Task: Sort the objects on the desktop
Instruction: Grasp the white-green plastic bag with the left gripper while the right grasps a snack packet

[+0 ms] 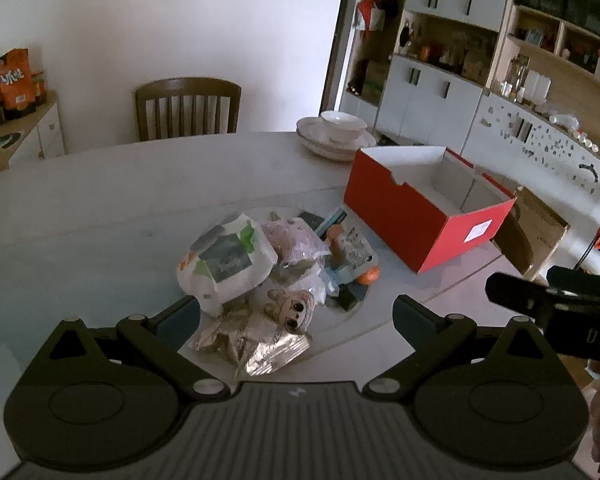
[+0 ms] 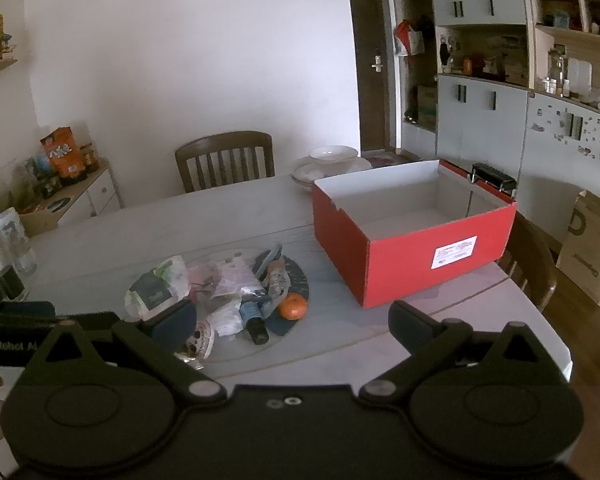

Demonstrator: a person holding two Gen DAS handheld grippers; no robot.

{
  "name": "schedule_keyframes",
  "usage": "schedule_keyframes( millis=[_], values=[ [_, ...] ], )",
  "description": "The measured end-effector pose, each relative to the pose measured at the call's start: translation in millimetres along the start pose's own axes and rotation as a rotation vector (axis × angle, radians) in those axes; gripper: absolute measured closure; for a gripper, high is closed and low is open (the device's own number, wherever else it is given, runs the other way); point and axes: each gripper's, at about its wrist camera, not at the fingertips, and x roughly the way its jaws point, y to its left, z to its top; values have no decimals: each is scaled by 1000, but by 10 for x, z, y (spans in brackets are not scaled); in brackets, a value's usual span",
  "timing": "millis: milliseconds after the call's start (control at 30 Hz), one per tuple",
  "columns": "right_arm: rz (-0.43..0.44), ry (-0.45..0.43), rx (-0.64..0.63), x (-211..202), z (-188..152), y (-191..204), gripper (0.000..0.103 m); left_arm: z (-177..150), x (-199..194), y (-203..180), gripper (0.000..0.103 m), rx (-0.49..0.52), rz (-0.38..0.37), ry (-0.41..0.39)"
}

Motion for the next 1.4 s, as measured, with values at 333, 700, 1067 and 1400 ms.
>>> schedule_keyframes(
  millis=[333,700,1067,1400],
  values=[
    [51,9,-36,193,72,1,1,132,232,121,0,-36,45,23],
    [150,72,-176,772,144,52,1,174,848,259,1,80,123,5],
    [142,133,-192,1402,231,0,4,372,1455,299,1,213,116,1],
    [135,196,-221,1870,259,56,9,295,1838,436,1,211,142,83]
  ],
)
